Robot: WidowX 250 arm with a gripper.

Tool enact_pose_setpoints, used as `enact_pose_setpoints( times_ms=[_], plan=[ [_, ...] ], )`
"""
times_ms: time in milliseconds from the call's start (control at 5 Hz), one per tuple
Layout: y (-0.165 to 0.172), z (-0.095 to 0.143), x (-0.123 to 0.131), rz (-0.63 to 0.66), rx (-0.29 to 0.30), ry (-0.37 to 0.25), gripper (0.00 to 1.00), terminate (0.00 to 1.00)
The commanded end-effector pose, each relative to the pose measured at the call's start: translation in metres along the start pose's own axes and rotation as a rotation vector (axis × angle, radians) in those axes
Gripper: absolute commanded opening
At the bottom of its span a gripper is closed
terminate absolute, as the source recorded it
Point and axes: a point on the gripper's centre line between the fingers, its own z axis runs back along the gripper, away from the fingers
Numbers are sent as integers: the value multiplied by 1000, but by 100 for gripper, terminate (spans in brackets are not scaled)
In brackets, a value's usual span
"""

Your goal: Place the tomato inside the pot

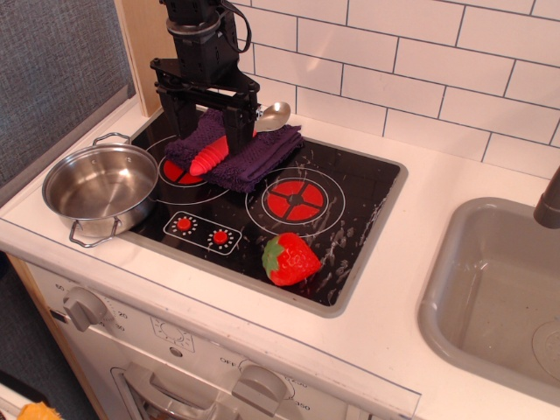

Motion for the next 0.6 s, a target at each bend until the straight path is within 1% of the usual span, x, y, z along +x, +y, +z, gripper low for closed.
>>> enact_pose_setpoints(
  times_ms=[0, 200, 400],
  plan=[
    [0, 0, 0, 0, 0, 0, 100, 0],
    [-18, 0, -8, -58, -15, 1, 100, 0],
    [-46, 4, -24, -158, -38, -1, 100, 0]
  ],
)
